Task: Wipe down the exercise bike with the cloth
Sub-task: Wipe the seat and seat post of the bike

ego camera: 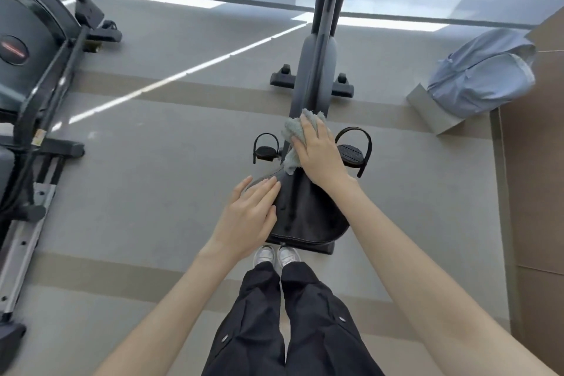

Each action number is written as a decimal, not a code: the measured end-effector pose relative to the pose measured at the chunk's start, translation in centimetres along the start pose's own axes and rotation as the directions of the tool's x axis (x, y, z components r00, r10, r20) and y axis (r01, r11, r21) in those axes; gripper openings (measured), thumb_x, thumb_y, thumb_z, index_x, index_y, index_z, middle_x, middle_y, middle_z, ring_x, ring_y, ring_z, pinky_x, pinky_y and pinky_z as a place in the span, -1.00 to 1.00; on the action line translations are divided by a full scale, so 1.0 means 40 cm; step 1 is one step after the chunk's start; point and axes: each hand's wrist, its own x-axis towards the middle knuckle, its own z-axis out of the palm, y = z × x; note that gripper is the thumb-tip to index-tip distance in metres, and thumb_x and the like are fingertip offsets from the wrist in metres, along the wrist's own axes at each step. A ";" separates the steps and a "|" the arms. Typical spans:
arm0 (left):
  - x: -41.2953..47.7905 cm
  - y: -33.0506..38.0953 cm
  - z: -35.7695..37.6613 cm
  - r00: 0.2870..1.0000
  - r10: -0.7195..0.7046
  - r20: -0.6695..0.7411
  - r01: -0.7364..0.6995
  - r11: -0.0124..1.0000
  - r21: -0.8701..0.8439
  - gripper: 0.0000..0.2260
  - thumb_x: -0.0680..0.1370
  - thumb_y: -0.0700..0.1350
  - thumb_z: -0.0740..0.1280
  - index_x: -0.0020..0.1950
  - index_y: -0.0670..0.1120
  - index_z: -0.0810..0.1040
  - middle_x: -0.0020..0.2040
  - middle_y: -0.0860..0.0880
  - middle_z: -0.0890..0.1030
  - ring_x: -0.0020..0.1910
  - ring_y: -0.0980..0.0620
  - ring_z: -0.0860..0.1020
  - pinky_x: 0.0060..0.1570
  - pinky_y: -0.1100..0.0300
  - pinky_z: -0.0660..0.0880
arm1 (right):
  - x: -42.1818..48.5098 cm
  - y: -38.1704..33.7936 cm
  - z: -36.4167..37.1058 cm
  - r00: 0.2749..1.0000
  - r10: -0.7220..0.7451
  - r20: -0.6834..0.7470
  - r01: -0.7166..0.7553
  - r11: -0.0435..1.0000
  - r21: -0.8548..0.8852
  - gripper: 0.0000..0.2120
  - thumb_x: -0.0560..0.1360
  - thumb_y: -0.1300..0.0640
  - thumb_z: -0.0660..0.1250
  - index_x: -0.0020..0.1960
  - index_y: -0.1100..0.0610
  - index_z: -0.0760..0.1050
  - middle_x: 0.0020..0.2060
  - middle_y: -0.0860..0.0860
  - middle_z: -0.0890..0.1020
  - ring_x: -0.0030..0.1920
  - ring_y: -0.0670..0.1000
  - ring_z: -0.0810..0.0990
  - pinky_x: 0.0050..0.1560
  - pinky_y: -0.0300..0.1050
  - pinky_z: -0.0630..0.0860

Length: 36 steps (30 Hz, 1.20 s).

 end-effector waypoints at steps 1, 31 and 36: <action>-0.002 0.001 -0.001 1.000 0.000 0.008 0.000 1.000 -0.010 -0.63 0.54 -0.15 0.13 0.26 -0.25 0.54 0.26 -0.15 0.56 0.24 -0.05 0.54 0.36 -0.01 0.24 | -0.028 0.000 0.005 1.000 0.007 0.009 -0.007 1.000 -0.002 -0.48 0.63 0.04 0.09 0.50 0.25 0.07 0.49 0.21 0.10 0.49 0.19 0.07 0.46 0.01 0.07; 0.031 -0.048 -0.002 0.991 0.088 -0.099 -0.099 0.988 -0.119 -0.72 0.49 -0.24 0.20 0.10 -0.24 0.63 0.10 -0.12 0.65 0.06 -0.06 0.63 0.27 -0.06 0.36 | -0.106 -0.013 0.012 0.996 0.079 0.048 -0.073 0.991 -0.108 -0.40 0.62 -0.03 0.08 0.53 0.20 -0.04 0.50 0.23 0.02 0.49 0.20 0.08 0.39 0.04 0.21; 0.034 -0.051 -0.001 0.992 0.082 -0.093 -0.094 0.988 -0.125 -0.71 0.50 -0.24 0.19 0.10 -0.25 0.63 0.10 -0.12 0.65 0.05 -0.06 0.63 0.27 -0.07 0.35 | -0.193 -0.002 0.019 0.984 0.108 0.145 -0.058 0.948 -0.313 -0.40 0.62 -0.11 -0.04 0.53 0.15 -0.13 0.51 0.23 0.02 0.50 0.18 0.03 0.47 0.10 0.03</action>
